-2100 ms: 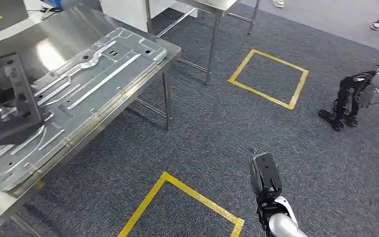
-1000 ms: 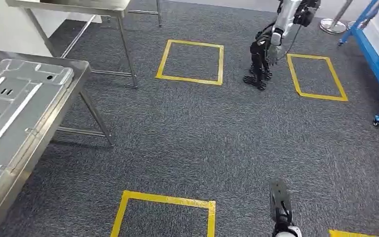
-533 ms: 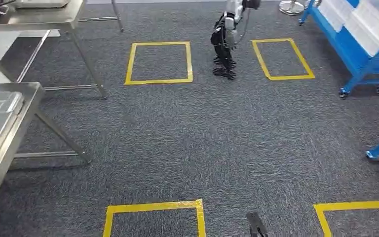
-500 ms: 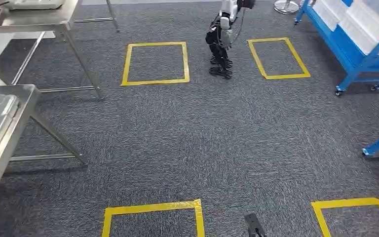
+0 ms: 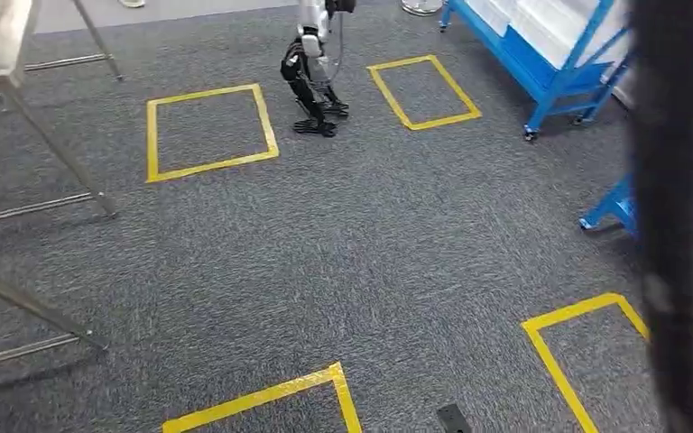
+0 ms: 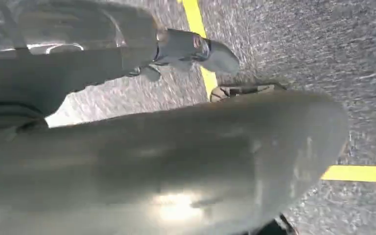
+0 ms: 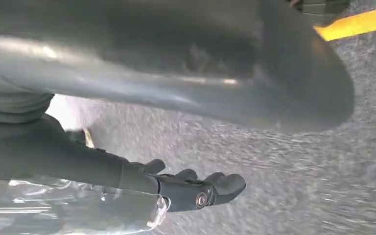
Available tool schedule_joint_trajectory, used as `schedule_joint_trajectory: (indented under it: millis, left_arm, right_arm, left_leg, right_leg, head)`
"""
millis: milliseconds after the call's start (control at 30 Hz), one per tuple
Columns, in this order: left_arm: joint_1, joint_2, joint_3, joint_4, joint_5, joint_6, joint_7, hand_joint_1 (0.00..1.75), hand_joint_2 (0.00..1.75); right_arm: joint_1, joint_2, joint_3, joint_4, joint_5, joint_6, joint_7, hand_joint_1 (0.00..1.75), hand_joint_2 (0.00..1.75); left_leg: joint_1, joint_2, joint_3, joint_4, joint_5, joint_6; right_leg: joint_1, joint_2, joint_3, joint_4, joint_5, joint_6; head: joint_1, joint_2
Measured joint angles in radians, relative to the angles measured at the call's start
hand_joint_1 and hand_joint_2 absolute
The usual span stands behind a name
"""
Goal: Take the parts from the cabinet and place them on the table.
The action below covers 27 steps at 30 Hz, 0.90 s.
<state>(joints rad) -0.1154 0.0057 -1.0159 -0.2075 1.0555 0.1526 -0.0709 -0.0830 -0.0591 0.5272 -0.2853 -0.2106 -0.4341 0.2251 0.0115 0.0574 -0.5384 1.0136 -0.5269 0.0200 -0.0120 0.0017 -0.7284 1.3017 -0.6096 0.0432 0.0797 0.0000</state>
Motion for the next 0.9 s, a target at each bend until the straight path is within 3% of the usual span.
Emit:
schedule_joint_trajectory:
  millis: [33,100,133,167,233,300,333,367,400,433,467,500,533,567,600,633,667,767,800,833,867,900]
  left_arm:
    - [-0.001,0.0,0.0,0.0,-0.002,0.004,0.002,0.0,0.0]
    - [-0.005,-0.001,-0.001,0.0,-0.003,0.008,0.004,0.0,0.0]
    - [-0.007,-0.001,-0.001,0.0,-0.005,0.013,0.006,0.0,0.0]
    - [-0.009,-0.002,-0.001,0.0,-0.006,0.017,0.008,0.0,0.0]
    - [-0.009,-0.003,-0.001,-0.001,-0.008,0.022,0.015,0.0,0.0]
    - [-0.011,-0.007,-0.002,-0.002,-0.009,0.026,0.021,0.0,0.0]
    - [-0.014,-0.008,-0.002,-0.002,-0.01,0.027,0.022,0.0,0.0]
    - [-0.015,-0.008,-0.002,-0.002,-0.011,0.028,0.023,0.0,0.0]
    - [-0.012,-0.008,-0.002,-0.002,-0.013,0.031,0.024,0.0,0.0]
    - [-0.01,-0.008,-0.002,-0.002,-0.014,0.035,0.028,0.0,0.0]
    - [-0.007,-0.008,-0.002,-0.002,-0.014,0.037,0.034,0.0,0.0]
    - [-0.005,-0.007,-0.002,-0.002,-0.014,0.039,0.035,0.0,0.0]
    - [-0.005,-0.007,-0.002,-0.001,-0.014,0.041,0.037,0.0,0.0]
    - [-0.005,-0.006,-0.002,-0.001,-0.014,0.041,0.037,0.0,0.0]
    - [-0.006,-0.006,-0.002,-0.001,-0.014,0.042,0.037,0.0,0.0]
    - [-0.005,-0.005,-0.002,-0.001,-0.015,0.042,0.037,0.0,0.0]
    - [-0.005,-0.004,-0.002,-0.001,-0.015,0.042,0.037,0.0,0.0]
    - [-0.004,-0.003,-0.002,-0.001,-0.015,0.042,0.039,0.0,0.0]
    - [-0.005,-0.004,-0.002,-0.002,-0.015,0.042,0.038,0.0,0.0]
    - [-0.007,-0.003,-0.002,-0.001,-0.015,0.042,0.037,0.0,0.0]
    - [-0.006,-0.003,-0.002,-0.001,-0.015,0.042,0.037,0.0,0.0]
    - [-0.003,-0.003,-0.002,-0.001,-0.015,0.042,0.037,0.0,0.0]
  right_arm:
    - [0.005,0.002,0.004,0.004,0.0,0.0,0.008,0.0,0.0]
    - [0.009,0.003,0.014,0.01,0.003,0.001,0.009,0.0,0.0]
    - [0.008,0.003,0.017,0.013,0.003,0.002,0.014,0.0,0.0]
    - [0.004,0.005,0.018,0.015,0.003,0.003,0.017,0.0,0.0]
    - [0.001,0.006,0.022,0.016,0.003,0.004,0.019,0.0,0.0]
    - [0.006,0.006,0.026,0.024,0.002,0.004,0.024,0.0,0.0]
    - [0.01,0.009,0.03,0.026,0.001,0.004,0.026,0.0,0.0]
    - [0.01,0.012,0.031,0.027,0.001,0.005,0.026,0.0,0.0]
    - [0.004,0.012,0.032,0.029,0.0,0.006,0.027,0.0,0.0]
    - [-0.002,0.014,0.034,0.03,0.0,0.008,0.029,0.0,0.0]
    - [-0.005,0.016,0.037,0.031,0.0,0.01,0.032,0.0,0.0]
    - [-0.006,0.018,0.04,0.032,0.0,0.012,0.034,0.0,0.0]
    - [-0.005,0.019,0.04,0.032,0.0,0.012,0.035,0.0,0.0]
    - [-0.004,0.021,0.04,0.033,0.0,0.012,0.035,0.0,0.0]
    - [-0.002,0.022,0.041,0.034,-0.001,0.012,0.038,0.0,0.0]
    - [-0.003,0.023,0.041,0.035,0.0,0.012,0.039,0.0,0.0]
    - [-0.008,0.023,0.041,0.036,0.0,0.012,0.039,0.0,0.0]
    - [-0.006,0.024,0.042,0.038,0.0,0.013,0.04,0.0,0.0]
    - [-0.006,0.024,0.043,0.038,-0.001,0.013,0.04,0.0,0.0]
    - [-0.005,0.027,0.044,0.039,-0.001,0.013,0.04,0.0,0.0]
    - [-0.007,0.027,0.045,0.039,-0.001,0.013,0.04,0.0,0.0]
    - [-0.012,0.027,0.045,0.039,-0.001,0.013,0.04,0.0,0.0]
  left_leg:
    - [0.0,0.012,0.004,0.0,-0.004,-0.002]
    - [-0.001,0.03,0.013,0.0,-0.011,-0.008]
    - [-0.001,0.04,0.018,-0.001,-0.014,-0.011]
    - [-0.007,0.046,0.018,0.002,-0.019,-0.019]
    - [-0.003,0.062,0.022,-0.002,-0.021,-0.028]
    - [0.0,0.08,0.035,-0.013,-0.023,-0.038]
    - [0.002,0.036,0.031,0.001,-0.037,-0.044]
    - [0.001,-0.038,0.011,0.042,-0.062,-0.045]
    - [0.0,-0.057,-0.031,0.122,-0.1,-0.045]
    - [0.0,-0.062,-0.077,0.207,-0.133,-0.045]
    - [-0.001,-0.062,-0.117,0.271,-0.148,-0.043]
    - [-0.002,-0.062,-0.138,0.291,-0.137,-0.041]
    - [-0.003,-0.063,-0.135,0.264,-0.101,-0.038]
    - [-0.003,-0.067,-0.114,0.202,-0.052,-0.035]
    - [-0.002,-0.091,-0.08,0.115,0.005,-0.033]
    - [0.002,-0.153,-0.056,0.046,0.035,-0.03]
    - [0.009,-0.188,-0.047,0.032,0.022,-0.03]
    - [-0.001,-0.145,-0.034,0.023,0.012,-0.021]
    - [0.006,-0.127,-0.029,0.015,0.014,-0.017]
    - [0.005,-0.108,-0.021,0.009,0.014,-0.012]
    - [0.003,-0.088,-0.015,0.006,0.011,-0.006]
    - [-0.001,-0.066,-0.012,0.006,0.007,-0.002]
  right_leg:
    - [-0.001,-0.003,0.021,-0.039,0.034,-0.001]
    - [0.002,-0.023,0.101,-0.197,0.121,-0.008]
    - [0.008,-0.066,0.139,-0.273,0.134,-0.016]
    - [0.021,-0.081,0.15,-0.291,0.121,-0.023]
    - [0.025,-0.064,0.146,-0.288,0.119,-0.036]
    - [0.029,-0.044,0.146,-0.296,0.119,-0.046]
    - [0.017,-0.038,0.16,-0.312,0.128,-0.055]
    - [0.016,-0.03,0.163,-0.317,0.128,-0.057]
    - [0.016,-0.02,0.163,-0.317,0.128,-0.06]
    - [0.018,-0.006,0.163,-0.316,0.125,-0.064]
    - [0.02,0.011,0.164,-0.313,0.123,-0.067]
    - [0.021,0.027,0.167,-0.311,0.12,-0.068]
    - [0.021,0.044,0.171,-0.309,0.117,-0.068]
    - [0.021,0.059,0.176,-0.306,0.112,-0.066]
    - [0.019,0.073,0.181,-0.301,0.106,-0.063]
    - [0.016,0.086,0.179,-0.295,0.099,-0.059]
    - [0.019,0.101,0.175,-0.285,0.095,-0.052]
    - [0.005,0.145,0.169,-0.292,0.099,-0.036]
    - [0.007,0.157,0.166,-0.29,0.096,-0.03]
    - [0.014,0.087,0.163,-0.273,0.085,-0.025]
    - [0.015,0.04,0.141,-0.231,0.06,-0.02]
    - [0.014,0.018,0.103,-0.156,0.024,-0.015]
  head:
    - [0.003,0.0]
    - [0.01,0.0]
    - [0.015,0.0]
    - [0.016,0.0]
    - [0.01,0.0]
    - [0.014,0.0]
    - [0.015,0.0]
    - [0.007,0.0]
    - [0.001,0.0]
    - [-0.006,0.0]
    - [-0.011,0.0]
    - [-0.016,0.0]
    - [-0.021,0.0]
    - [-0.024,0.0]
    - [-0.025,0.0]
    - [-0.027,0.0]
    - [-0.032,0.0]
    - [-0.033,0.0]
    - [-0.032,0.0]
    - [-0.028,0.0]
    - [-0.013,0.0]
    - [-0.011,0.0]
